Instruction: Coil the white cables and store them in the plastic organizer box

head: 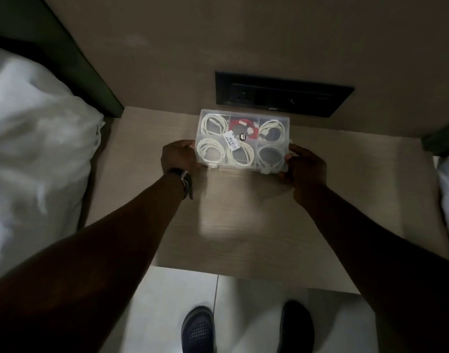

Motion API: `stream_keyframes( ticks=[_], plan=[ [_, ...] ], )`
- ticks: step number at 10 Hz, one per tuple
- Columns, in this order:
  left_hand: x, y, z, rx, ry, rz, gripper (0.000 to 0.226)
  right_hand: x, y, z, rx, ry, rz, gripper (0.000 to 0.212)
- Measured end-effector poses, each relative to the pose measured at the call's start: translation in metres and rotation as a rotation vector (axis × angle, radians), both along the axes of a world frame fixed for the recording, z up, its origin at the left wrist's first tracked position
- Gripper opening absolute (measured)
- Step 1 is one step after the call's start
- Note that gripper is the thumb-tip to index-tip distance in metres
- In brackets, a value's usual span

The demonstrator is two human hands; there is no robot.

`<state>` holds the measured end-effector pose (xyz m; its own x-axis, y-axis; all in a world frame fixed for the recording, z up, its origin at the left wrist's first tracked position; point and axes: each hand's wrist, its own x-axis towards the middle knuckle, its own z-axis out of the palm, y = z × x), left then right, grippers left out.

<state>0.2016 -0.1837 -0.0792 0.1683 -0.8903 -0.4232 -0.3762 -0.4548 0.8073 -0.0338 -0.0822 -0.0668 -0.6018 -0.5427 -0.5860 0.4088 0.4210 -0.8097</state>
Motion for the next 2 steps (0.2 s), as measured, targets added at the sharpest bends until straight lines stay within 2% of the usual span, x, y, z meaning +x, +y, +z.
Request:
stream_keyframes(
  ticks=[1,2],
  plan=[
    [0.002,0.004,0.001,-0.029,-0.121,-0.109,0.025,-0.001,0.000,0.000,0.008,0.005,0.028,0.029],
    [-0.005,0.014,0.018,-0.125,-0.292,-0.169,0.030,-0.005,0.004,0.015,0.054,0.103,0.172,0.031]
  ],
)
